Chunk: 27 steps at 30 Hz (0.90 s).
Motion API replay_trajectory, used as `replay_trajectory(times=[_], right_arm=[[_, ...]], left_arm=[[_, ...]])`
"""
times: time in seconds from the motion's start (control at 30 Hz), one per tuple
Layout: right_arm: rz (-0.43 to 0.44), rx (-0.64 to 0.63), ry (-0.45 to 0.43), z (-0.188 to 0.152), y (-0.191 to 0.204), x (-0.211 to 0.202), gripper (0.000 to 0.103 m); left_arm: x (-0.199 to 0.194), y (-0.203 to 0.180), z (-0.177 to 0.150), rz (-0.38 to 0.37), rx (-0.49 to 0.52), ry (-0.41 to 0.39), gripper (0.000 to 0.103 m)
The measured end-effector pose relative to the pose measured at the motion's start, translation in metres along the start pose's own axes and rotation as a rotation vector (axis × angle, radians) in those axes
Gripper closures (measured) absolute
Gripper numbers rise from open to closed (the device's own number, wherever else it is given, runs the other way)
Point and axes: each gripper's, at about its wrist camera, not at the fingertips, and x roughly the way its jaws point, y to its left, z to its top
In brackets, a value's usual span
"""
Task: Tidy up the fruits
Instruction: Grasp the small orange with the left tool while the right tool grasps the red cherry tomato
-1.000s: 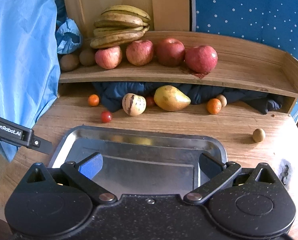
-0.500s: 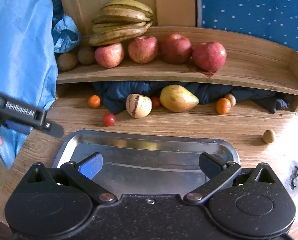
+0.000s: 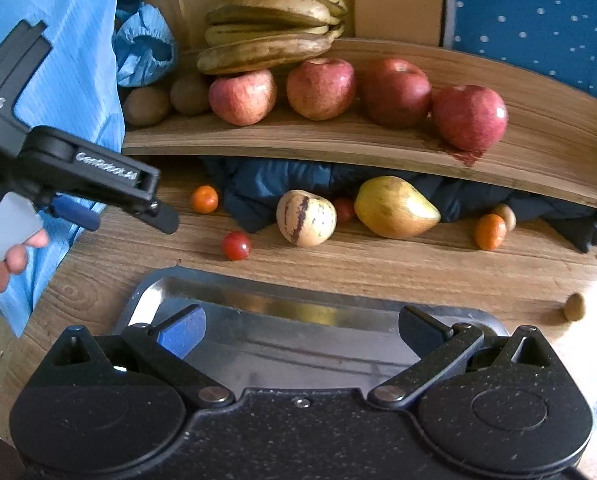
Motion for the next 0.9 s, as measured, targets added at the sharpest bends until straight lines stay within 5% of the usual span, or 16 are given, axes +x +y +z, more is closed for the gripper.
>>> replay_trajectory(times=[0.47, 0.7, 0.9], right_arm=[[0.071, 0.039, 0.001, 0.030, 0.014, 0.041, 0.009], [0.095, 0.063, 0.035, 0.031, 0.017, 0.059, 0.023], [0.109, 0.036, 0.052, 0.034, 0.025, 0.071, 0.039]], left_arm=[[0.030, 0.002, 0.032, -0.063, 0.055, 0.018, 0.001], [0.045, 0.002, 0.039, -0.111, 0.082, 0.038, 0.002], [0.049, 0.007, 0.046, -0.148, 0.076, 0.031, 0.016]])
